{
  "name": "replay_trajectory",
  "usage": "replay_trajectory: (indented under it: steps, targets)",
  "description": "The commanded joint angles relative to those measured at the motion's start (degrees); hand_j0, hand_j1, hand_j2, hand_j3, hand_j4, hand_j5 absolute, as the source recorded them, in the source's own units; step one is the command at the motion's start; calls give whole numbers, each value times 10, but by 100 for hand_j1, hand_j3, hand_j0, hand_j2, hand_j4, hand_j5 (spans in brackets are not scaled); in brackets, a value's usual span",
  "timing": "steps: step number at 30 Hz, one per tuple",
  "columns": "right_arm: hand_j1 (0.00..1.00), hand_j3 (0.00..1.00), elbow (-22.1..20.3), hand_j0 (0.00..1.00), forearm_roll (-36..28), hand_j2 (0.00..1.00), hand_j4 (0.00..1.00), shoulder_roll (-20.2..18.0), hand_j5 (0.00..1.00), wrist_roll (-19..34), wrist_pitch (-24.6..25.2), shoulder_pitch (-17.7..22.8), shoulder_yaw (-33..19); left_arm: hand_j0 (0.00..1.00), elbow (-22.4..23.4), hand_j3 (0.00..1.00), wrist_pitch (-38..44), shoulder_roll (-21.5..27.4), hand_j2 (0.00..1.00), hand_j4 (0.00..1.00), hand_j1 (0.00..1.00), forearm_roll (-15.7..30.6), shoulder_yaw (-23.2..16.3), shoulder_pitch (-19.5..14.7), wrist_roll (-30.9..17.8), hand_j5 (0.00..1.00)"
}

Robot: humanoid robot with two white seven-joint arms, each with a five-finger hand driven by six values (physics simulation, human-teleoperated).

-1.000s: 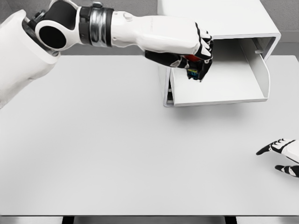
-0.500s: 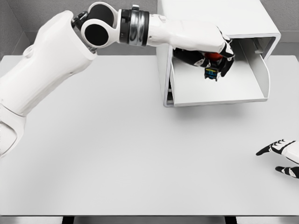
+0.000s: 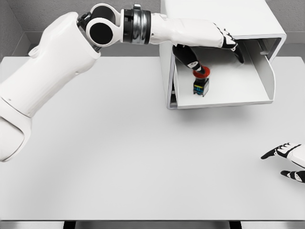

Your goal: Slide open multi-storey tabletop storage cabinets and put open load switch and slide close multi-storey tabletop storage cabinets

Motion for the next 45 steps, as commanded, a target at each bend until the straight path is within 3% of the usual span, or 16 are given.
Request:
replay_trajectory:
  steps: [1, 6, 8, 10, 11, 13, 14, 18, 22, 23, 26, 28, 33, 45]
  targets:
    - [72, 72, 0, 72, -4, 72, 72, -1, 72, 0, 2, 0, 0, 94, 2, 94, 2, -1, 94, 94, 94, 4, 1, 0, 0, 94]
    - [72, 72, 0, 72, -4, 72, 72, -1, 72, 0, 2, 0, 0, 95, -5, 95, 2, -8, 95, 95, 95, 6, 0, 0, 0, 95]
    - [70, 70, -1, 70, -7, 70, 70, -1, 70, 0, 2, -5, -4, 96, -48, 96, 2, 5, 96, 96, 96, 10, 1, -3, 0, 96]
    - [56, 56, -1, 56, -37, 56, 56, -11, 56, 0, 2, -7, -30, 97, -120, 97, 2, 52, 97, 97, 97, 42, 1, -2, 0, 97]
    - [53, 53, -1, 53, -52, 53, 53, -21, 53, 0, 2, -8, -38, 97, -170, 97, 2, 84, 97, 97, 97, 63, 1, -2, 0, 97]
    - [52, 52, -1, 52, -81, 52, 52, -49, 52, 0, 2, -8, -50, 100, -283, 100, 2, 207, 100, 100, 100, 139, 7, -2, 0, 100]
    - [52, 52, -1, 52, -81, 52, 52, -59, 52, 0, 2, -10, -50, 100, -303, 100, 2, 247, 100, 100, 100, 154, 8, -2, 0, 100]
    - [52, 52, -2, 52, -82, 52, 52, -91, 52, 0, 2, -36, -42, 100, -317, 100, 2, 434, 100, 100, 100, 157, 7, 14, 25, 100]
    - [53, 53, -2, 53, -81, 53, 53, -101, 53, 0, 2, -116, 56, 100, -323, 100, 2, 589, 100, 100, 100, 153, 7, 99, 22, 100]
    - [53, 53, -2, 53, -81, 53, 53, -102, 53, 0, 2, -123, 64, 100, -324, 100, 2, 604, 100, 100, 100, 151, 7, 116, 19, 100]
    - [54, 54, -2, 54, -81, 54, 54, -108, 54, 0, 2, -159, 116, 100, -321, 100, 2, 595, 100, 100, 100, 149, 6, 149, 18, 100]
    - [54, 54, -2, 54, -81, 54, 54, -108, 54, 0, 2, -174, 117, 100, -321, 100, 2, 595, 100, 100, 100, 148, 5, 166, 18, 100]
    - [53, 53, -1, 53, -81, 53, 53, -124, 53, 0, 2, -181, 114, 100, -320, 100, 2, 595, 100, 100, 100, 143, 5, 171, 18, 100]
    - [54, 54, -1, 54, -81, 54, 54, -124, 54, 0, 2, -200, 114, 100, -309, 100, 2, 591, 100, 100, 100, 136, 5, 171, 17, 100]
